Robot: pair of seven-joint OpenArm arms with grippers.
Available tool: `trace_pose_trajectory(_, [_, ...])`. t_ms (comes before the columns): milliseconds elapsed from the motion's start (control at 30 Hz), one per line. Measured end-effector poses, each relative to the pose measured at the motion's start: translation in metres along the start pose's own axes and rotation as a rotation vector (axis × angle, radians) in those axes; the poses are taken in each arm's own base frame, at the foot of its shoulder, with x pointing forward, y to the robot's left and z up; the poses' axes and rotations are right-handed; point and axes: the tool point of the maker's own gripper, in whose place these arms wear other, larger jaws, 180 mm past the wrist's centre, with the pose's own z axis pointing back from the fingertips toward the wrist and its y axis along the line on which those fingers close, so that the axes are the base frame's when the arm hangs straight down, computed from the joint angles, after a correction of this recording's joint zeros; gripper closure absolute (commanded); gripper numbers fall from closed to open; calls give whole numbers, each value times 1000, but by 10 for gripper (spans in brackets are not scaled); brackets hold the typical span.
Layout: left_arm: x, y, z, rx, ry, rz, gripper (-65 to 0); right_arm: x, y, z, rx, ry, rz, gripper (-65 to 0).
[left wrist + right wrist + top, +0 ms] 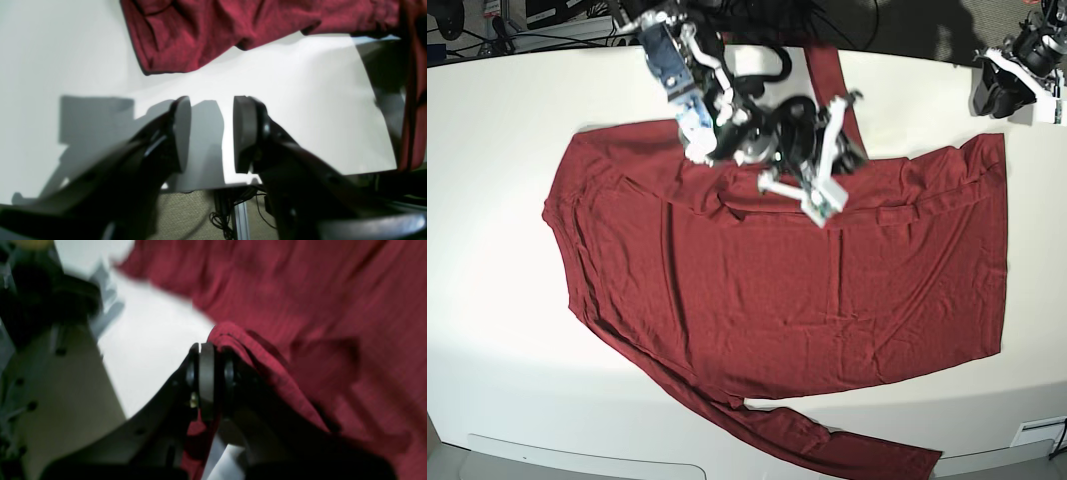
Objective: Fold the T-shirt properly
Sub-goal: 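Drag the held sleeve across the shirt body with the right gripper, then release the sleeve and pull the right gripper back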
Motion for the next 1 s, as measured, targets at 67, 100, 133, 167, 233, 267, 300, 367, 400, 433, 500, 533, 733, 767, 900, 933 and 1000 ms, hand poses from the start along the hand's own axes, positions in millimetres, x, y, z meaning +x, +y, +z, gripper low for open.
trace_pose_trajectory(67, [0, 0, 0, 0, 0, 0, -207, 12, -6, 1, -9, -16, 27, 0])
trace_pose_trajectory(100, [0, 0, 0, 0, 1, 0, -207, 19, -9, 1, -15, -30, 40, 0])
trace_pose_trajectory(133, [0, 0, 0, 0, 0, 1, -207, 26, -11, 1, -18, -50, 50, 0])
trace_pose_trajectory(167, [-1, -1, 0, 0, -1, 3, -207, 33, -13, 2, -21, -68, 60, 0])
trace_pose_trajectory(233, [-1, -1, 0, -1, 0, 3, -207, 47, -18, 3, -32, -95, 77, 0])
trace_pose_trajectory(267, [0, 0, 0, 0, 0, 2, -207, 53, -20, 3, -39, -104, 83, 0])
trace_pose_trajectory(300, [0, 0, 0, 1, 0, 2, -207, 58, -21, 2, -45, -112, 91, 0])
trace_pose_trajectory(367, [-1, -1, 0, 0, -1, 3, -207, 63, -21, 0, -45, -116, 95, 0])
trace_pose_trajectory(400, [-1, -1, 0, 0, 0, 3, -207, 62, -21, -2, -44, -114, 91, 0])
trace_pose_trajectory(433, [-1, -1, 0, 0, -1, 3, -207, 60, -22, -4, -43, -113, 85, 0])
trace_pose_trajectory(500, [0, 0, 0, 0, 0, 3, -207, 57, -25, -7, -53, -119, 86, 0])
trace_pose_trajectory(533, [0, 0, 0, 0, 0, 3, -207, 57, -27, -8, -65, -122, 95, 0])
trace_pose_trajectory(733, [-1, -1, 0, 0, -1, 3, -207, 58, -32, -9, -88, -129, 120, -221])
trace_pose_trajectory(767, [0, 0, 0, 0, 0, 3, -207, 58, -33, -9, -88, -128, 122, -293])
trace_pose_trajectory(900, [-1, -1, 0, 0, 0, 3, -207, 63, -34, -8, -90, -136, 129, -368])
trace_pose_trajectory(933, [-1, -1, 0, 0, 0, 3, -207, 65, -35, -8, -92, -138, 134, -368])
trace_pose_trajectory(1000, [-1, -1, 0, 0, 0, 3, -207, 71, -37, -7, -95, -146, 145, -368])
